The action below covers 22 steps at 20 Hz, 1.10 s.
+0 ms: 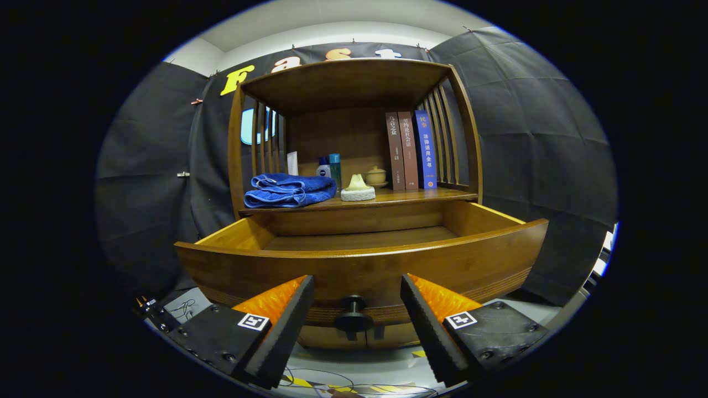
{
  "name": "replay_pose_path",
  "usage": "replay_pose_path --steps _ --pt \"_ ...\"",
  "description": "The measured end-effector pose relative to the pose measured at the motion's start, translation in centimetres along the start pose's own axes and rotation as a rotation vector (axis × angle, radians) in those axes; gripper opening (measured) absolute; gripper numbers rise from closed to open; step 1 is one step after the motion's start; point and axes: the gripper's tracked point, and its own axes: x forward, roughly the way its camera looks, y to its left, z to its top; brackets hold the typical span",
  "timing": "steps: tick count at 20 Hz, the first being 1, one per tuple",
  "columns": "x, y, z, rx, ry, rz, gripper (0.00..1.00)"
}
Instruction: Pull open the drawer, take out the items inside it, and place them on the countertop above the cabinet.
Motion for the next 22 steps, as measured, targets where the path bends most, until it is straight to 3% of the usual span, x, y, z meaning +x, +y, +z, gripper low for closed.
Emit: replay_pose_path --steps 7,22 --pt "1.4 -0.2 0.4 0.002 0.007 -0.017 0.99" --pt "10.6 -0.1 2.6 0.005 0.036 -0.019 0.99"
